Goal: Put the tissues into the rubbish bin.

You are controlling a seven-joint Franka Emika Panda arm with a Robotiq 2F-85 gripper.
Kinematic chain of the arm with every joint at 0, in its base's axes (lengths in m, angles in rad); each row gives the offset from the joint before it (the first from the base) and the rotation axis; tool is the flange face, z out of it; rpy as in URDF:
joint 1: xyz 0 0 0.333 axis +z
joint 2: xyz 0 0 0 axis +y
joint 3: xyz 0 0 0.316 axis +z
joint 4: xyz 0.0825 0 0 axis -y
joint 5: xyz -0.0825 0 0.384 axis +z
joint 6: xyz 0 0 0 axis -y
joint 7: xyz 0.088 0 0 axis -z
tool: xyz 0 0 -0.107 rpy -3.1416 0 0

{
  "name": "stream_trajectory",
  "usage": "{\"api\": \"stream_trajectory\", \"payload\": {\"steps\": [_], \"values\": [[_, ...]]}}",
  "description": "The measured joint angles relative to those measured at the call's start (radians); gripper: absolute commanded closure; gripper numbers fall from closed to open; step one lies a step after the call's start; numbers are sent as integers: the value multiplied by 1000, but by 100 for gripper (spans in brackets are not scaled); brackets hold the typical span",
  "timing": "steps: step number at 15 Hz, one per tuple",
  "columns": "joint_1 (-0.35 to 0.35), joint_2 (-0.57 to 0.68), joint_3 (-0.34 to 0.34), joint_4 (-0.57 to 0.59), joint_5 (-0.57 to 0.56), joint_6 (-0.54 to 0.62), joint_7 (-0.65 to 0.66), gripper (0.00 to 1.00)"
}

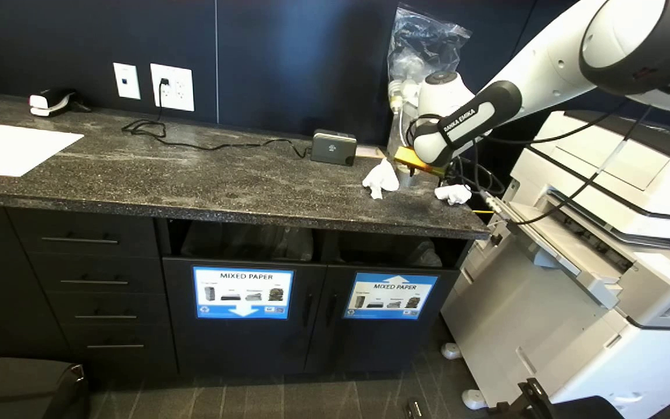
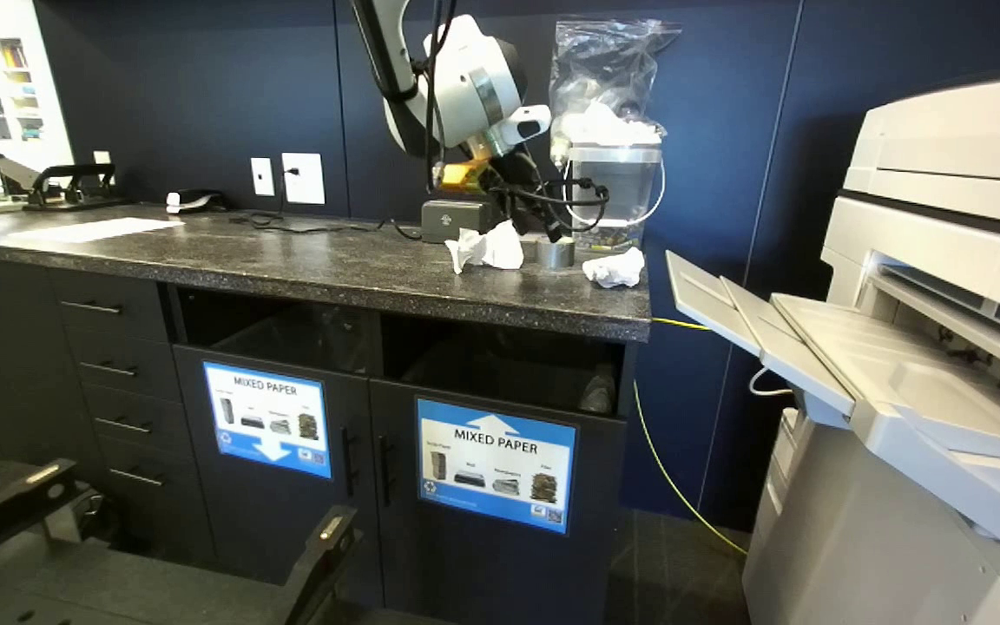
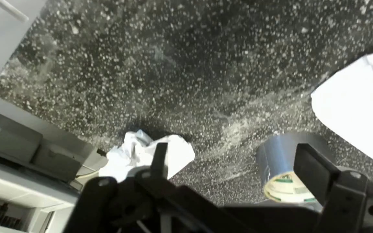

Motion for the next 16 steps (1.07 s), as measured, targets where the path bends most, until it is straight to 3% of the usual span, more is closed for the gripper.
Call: {"api": "stream_trajectory", "payload": {"steps": [6,10,16], "values": [[109,10,-183,88,152,-74,-64,0],[124,48,-233,137,233,-150,-101,0],[101,142,-273,220,316,-149,-112,0]]}}
